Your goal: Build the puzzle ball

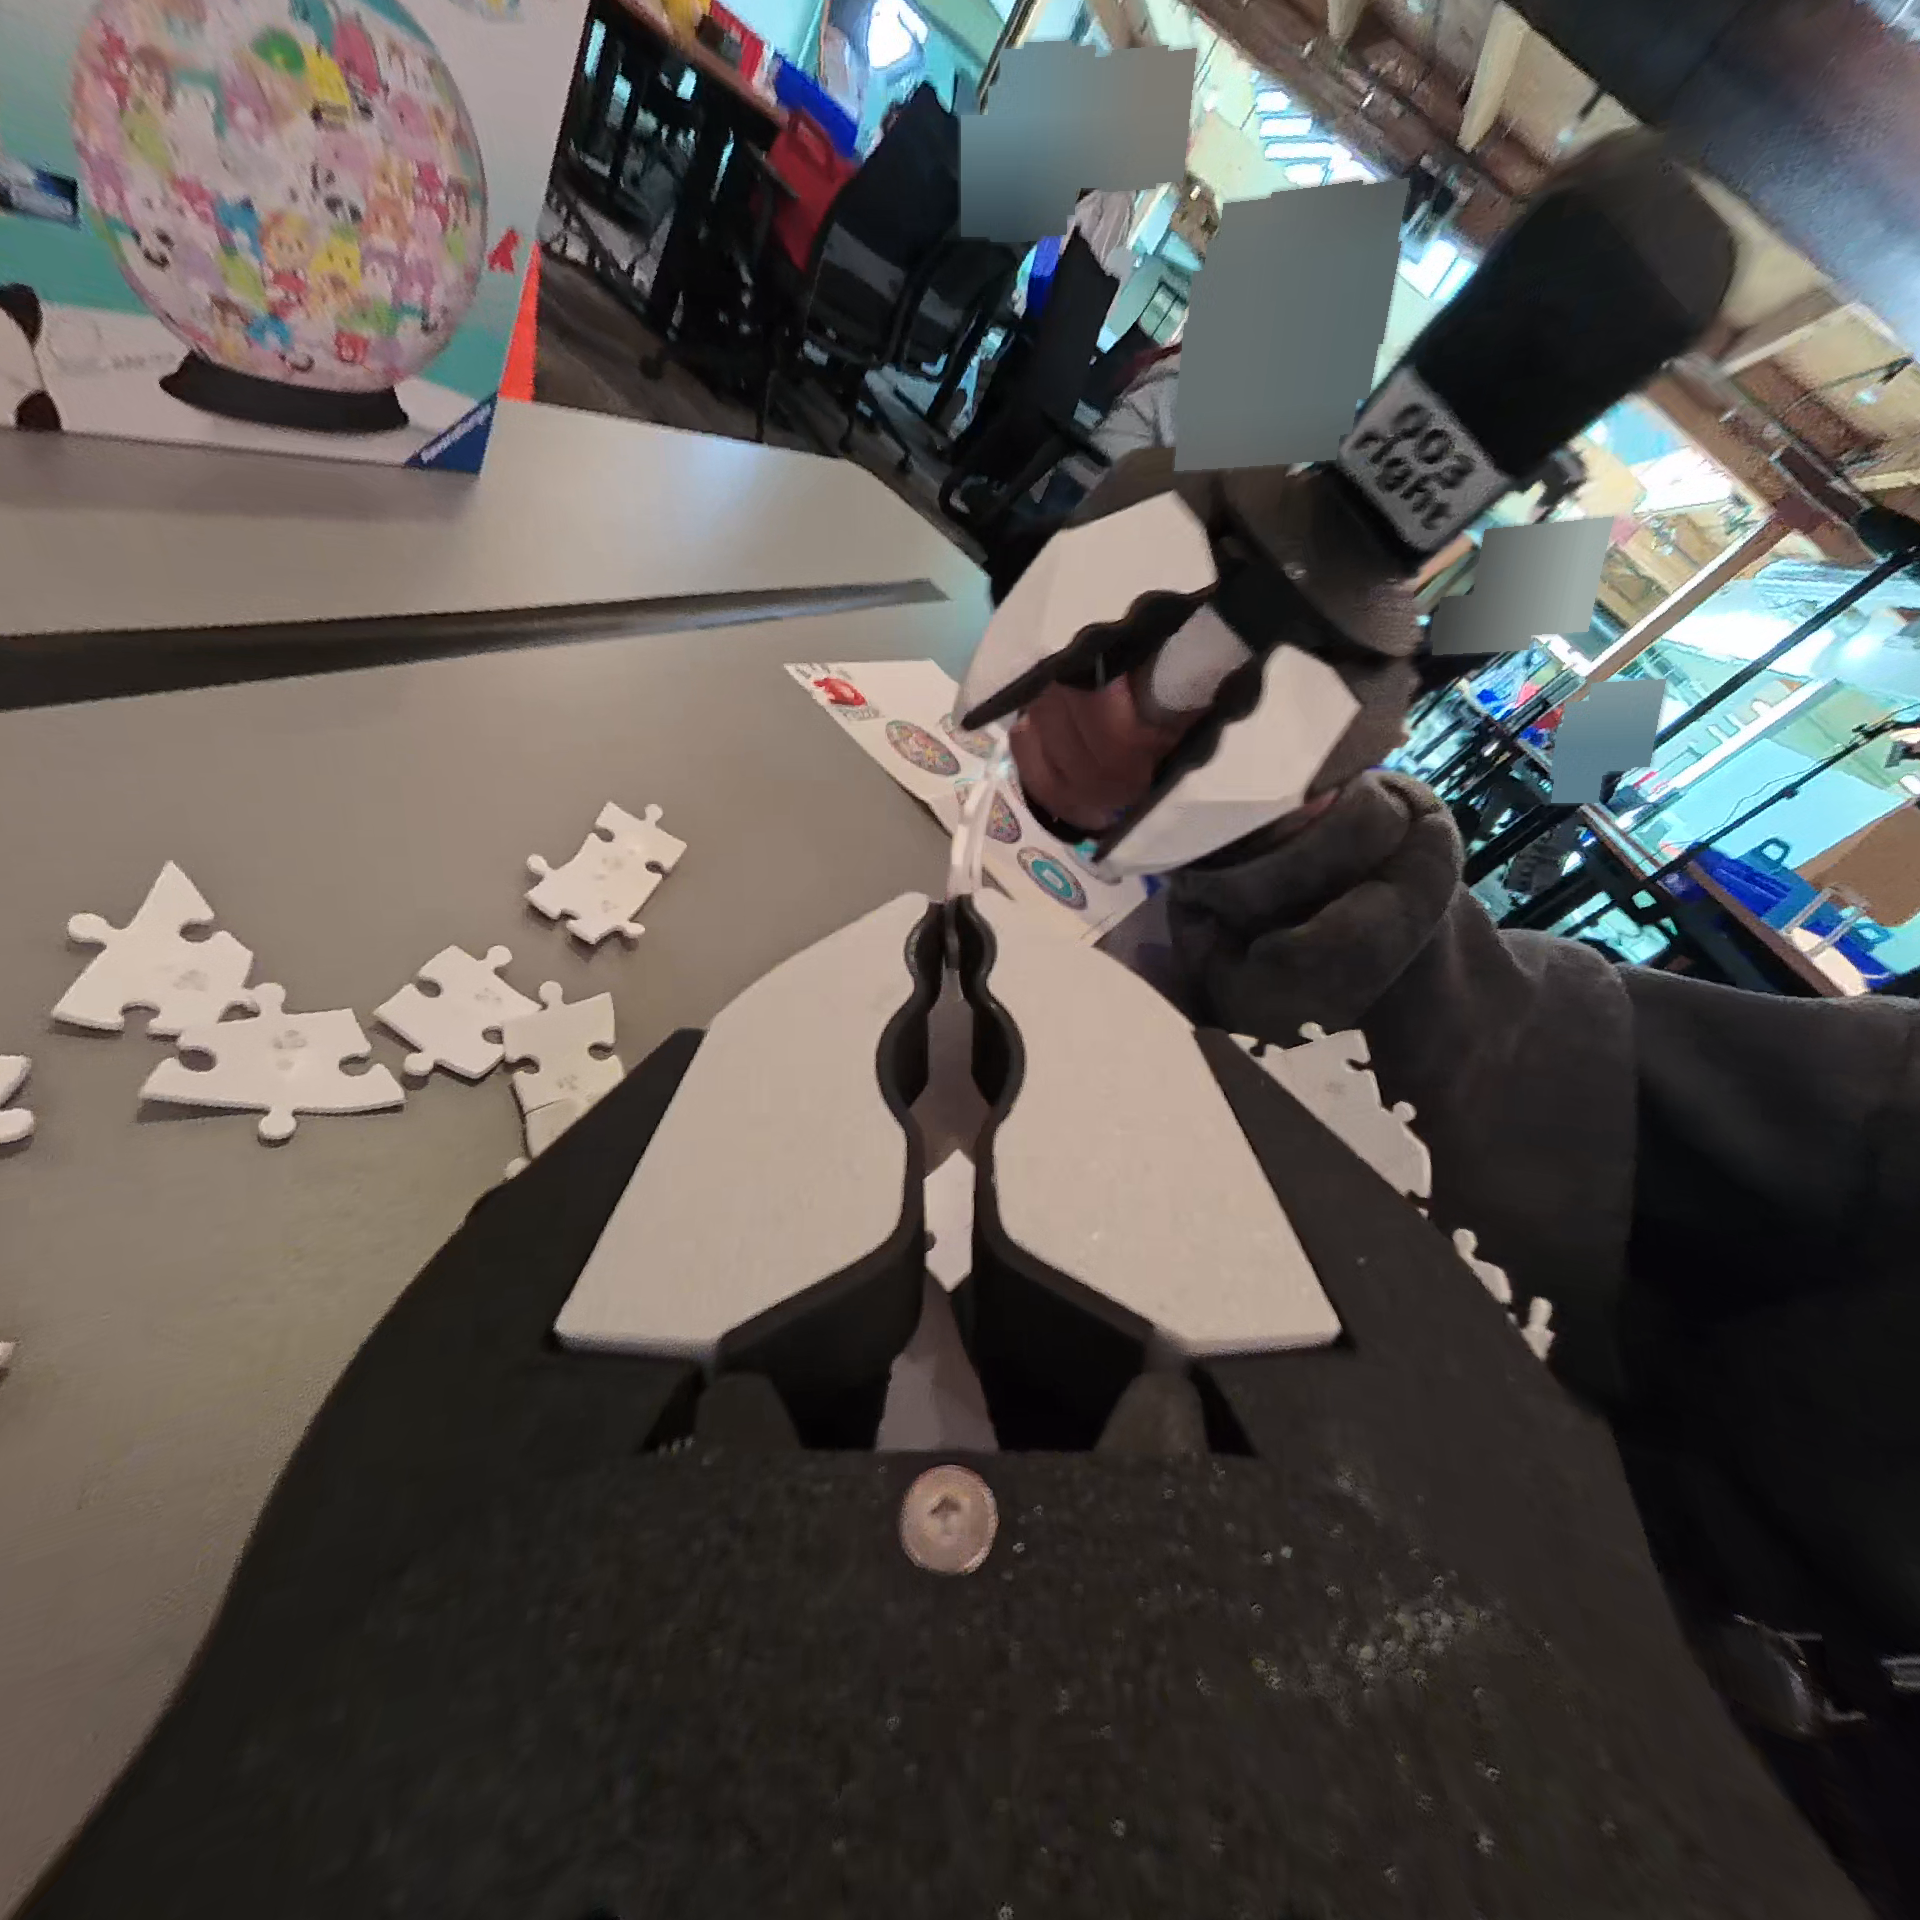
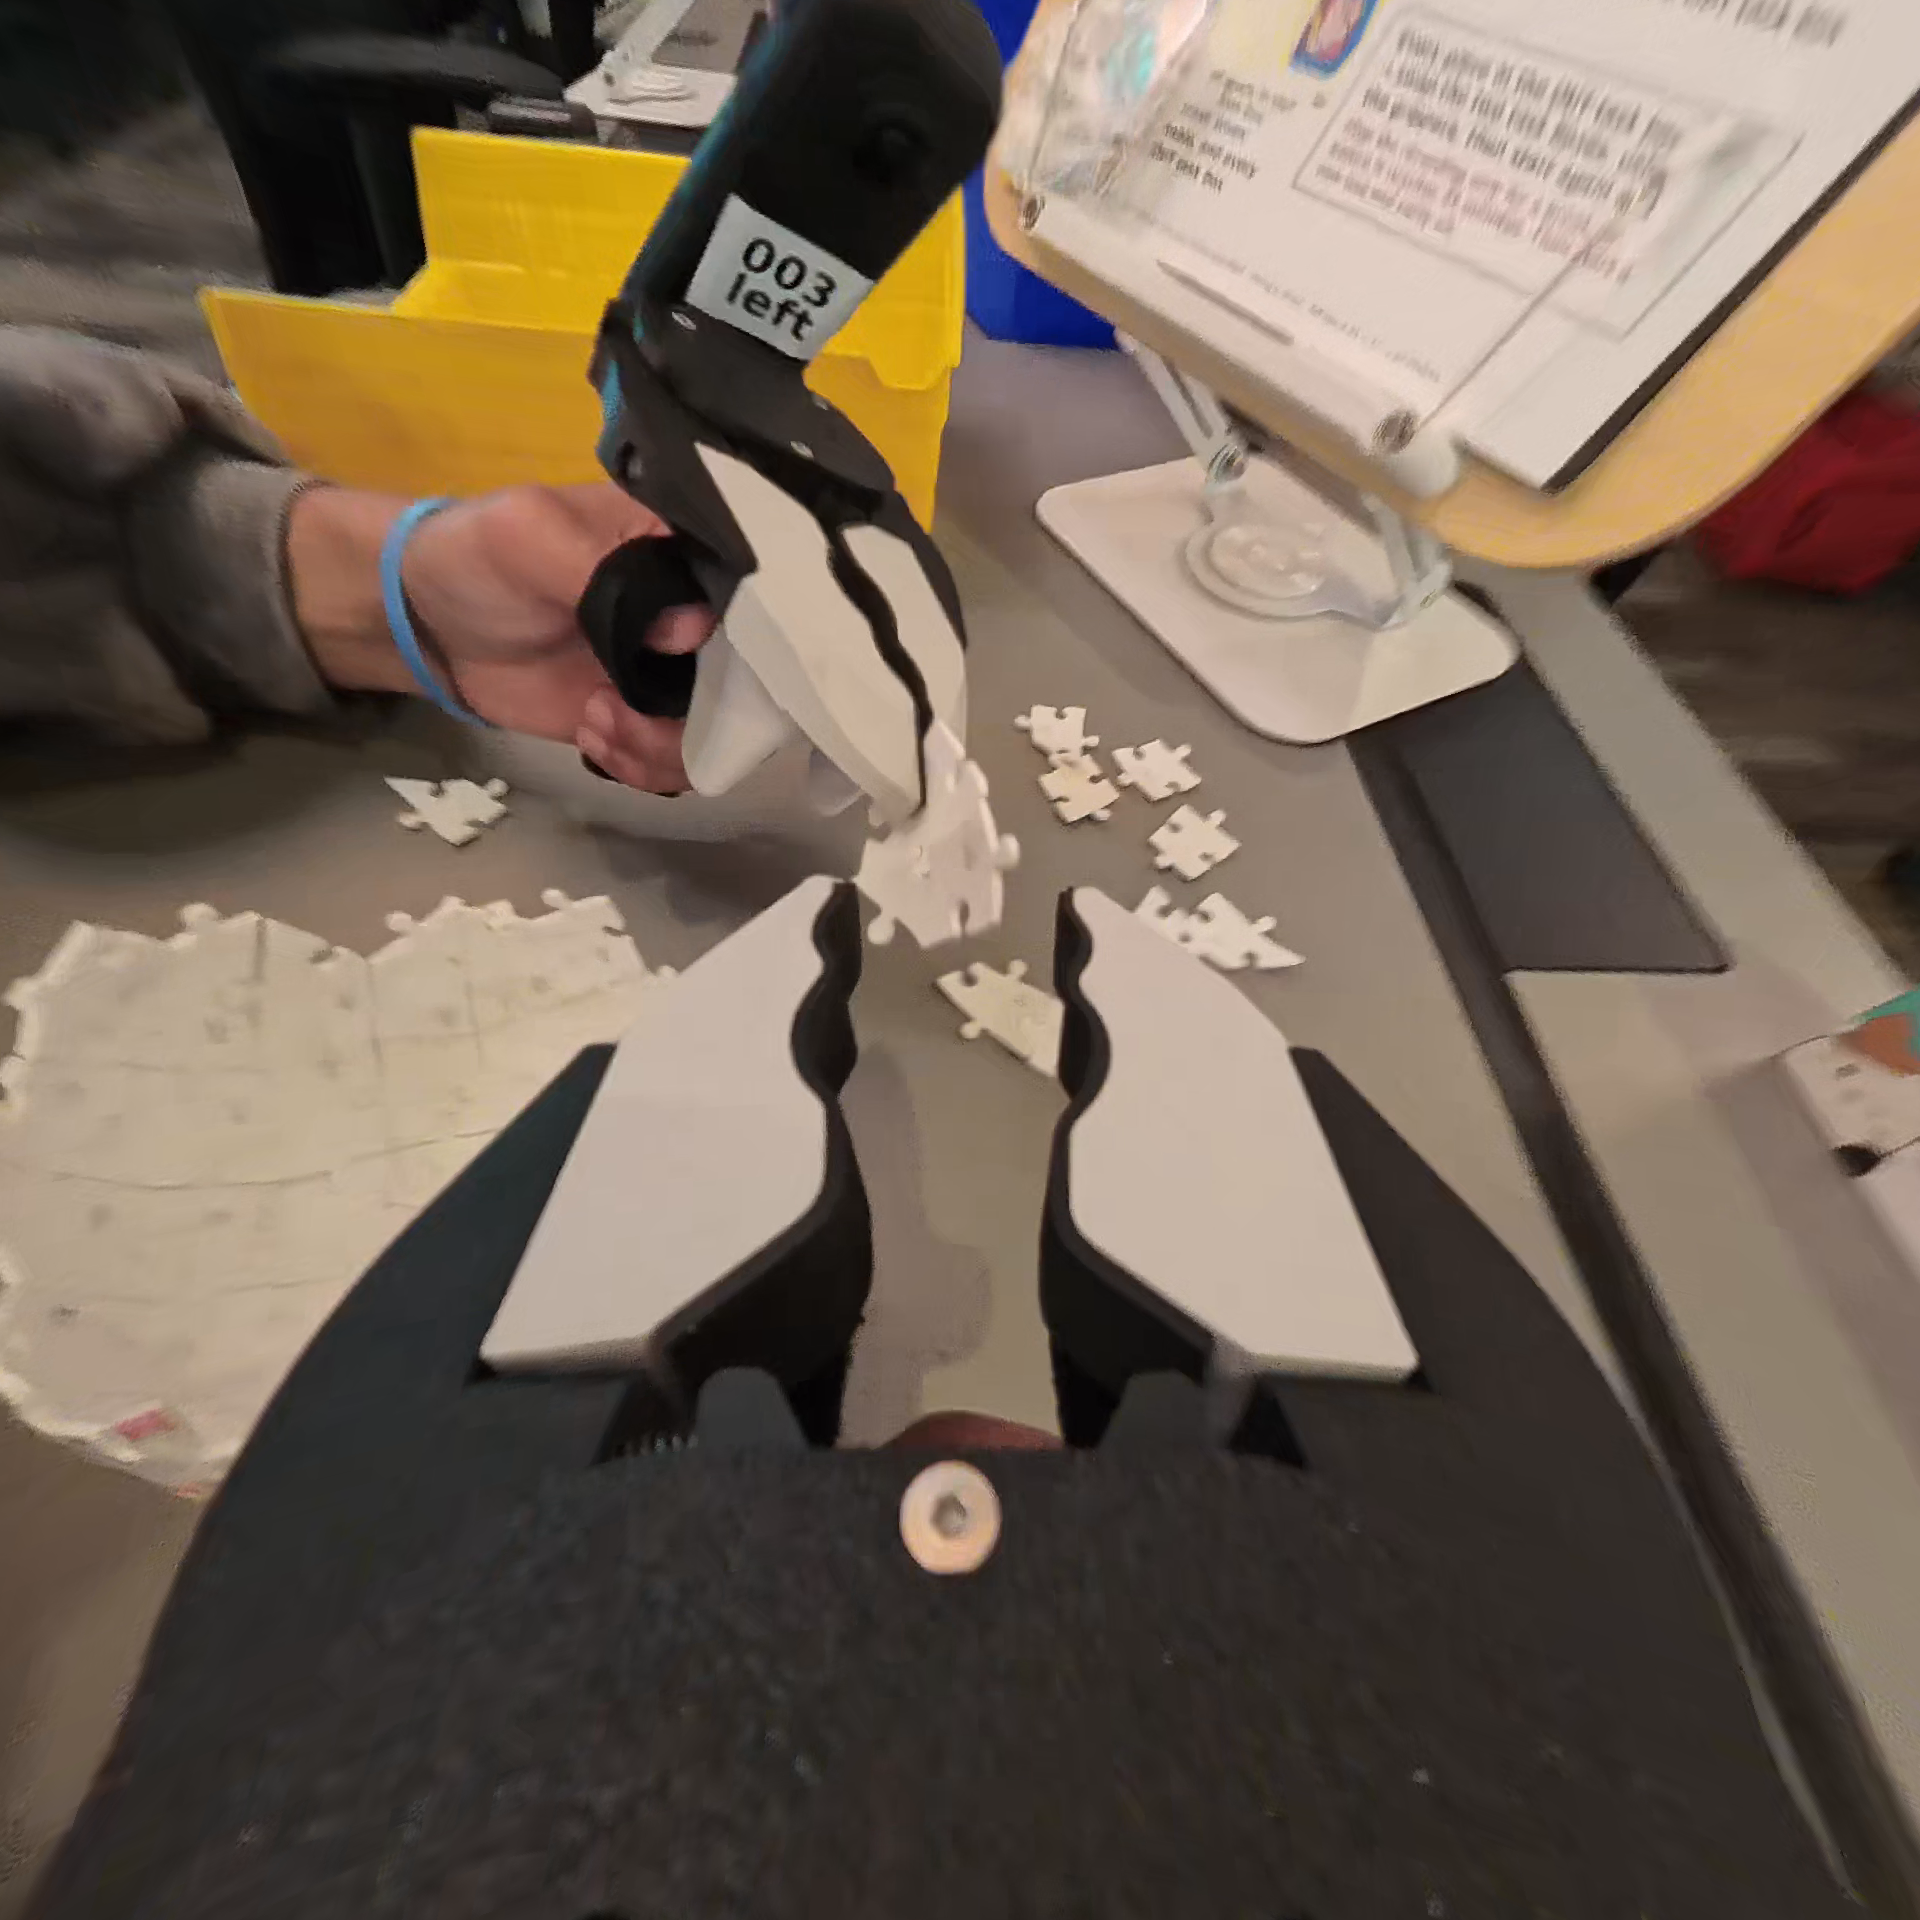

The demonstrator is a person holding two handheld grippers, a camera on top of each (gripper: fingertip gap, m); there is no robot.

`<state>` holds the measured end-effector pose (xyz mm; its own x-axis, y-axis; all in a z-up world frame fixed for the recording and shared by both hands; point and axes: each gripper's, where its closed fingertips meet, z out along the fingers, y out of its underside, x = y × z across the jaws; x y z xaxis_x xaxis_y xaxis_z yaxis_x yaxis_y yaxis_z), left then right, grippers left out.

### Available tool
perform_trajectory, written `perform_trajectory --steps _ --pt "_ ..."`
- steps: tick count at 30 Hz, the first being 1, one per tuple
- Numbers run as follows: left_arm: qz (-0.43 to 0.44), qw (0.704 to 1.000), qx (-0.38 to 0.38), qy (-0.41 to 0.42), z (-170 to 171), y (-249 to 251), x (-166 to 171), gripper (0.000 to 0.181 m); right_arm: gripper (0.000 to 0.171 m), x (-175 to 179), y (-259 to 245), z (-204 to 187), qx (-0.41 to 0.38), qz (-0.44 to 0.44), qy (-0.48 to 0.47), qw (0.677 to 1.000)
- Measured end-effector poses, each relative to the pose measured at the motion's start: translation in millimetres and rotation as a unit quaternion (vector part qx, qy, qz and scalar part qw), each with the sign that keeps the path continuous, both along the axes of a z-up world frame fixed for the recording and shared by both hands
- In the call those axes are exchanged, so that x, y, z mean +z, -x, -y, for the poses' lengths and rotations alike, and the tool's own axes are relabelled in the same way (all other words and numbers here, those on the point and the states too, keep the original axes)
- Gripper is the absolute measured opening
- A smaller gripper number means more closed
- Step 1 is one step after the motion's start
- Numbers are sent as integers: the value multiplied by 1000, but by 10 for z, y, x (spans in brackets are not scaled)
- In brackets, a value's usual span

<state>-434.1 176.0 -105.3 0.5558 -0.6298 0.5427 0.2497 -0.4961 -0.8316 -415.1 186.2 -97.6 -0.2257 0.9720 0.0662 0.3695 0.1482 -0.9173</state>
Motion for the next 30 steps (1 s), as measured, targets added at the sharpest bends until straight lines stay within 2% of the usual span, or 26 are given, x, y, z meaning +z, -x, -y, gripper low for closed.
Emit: perform_trajectory --steps 3,6,9,12,19,30 --pt "12 1000 3 -8 38 19 34 2 34 -48 49 42 6 11 81 997" --pt "9 1000 6 -11 48 19 24 2 24 -51 96 71 18 0 139 990" --pt "4 1000 11 -13 41 13 20 2 8 -126 105 50 13 12 150 989" --pt "-7 1000 26 -12 8 37 -15 2 4 -144 122 41 6 17 166 986" --pt "-35 998 49 -19 -24 71 -43 2 2 -163 152 23 -18 30 189 981" --pt "-32 999 23 -36 29 45 -23 2 2 -142 129 85 2 34 242 970"
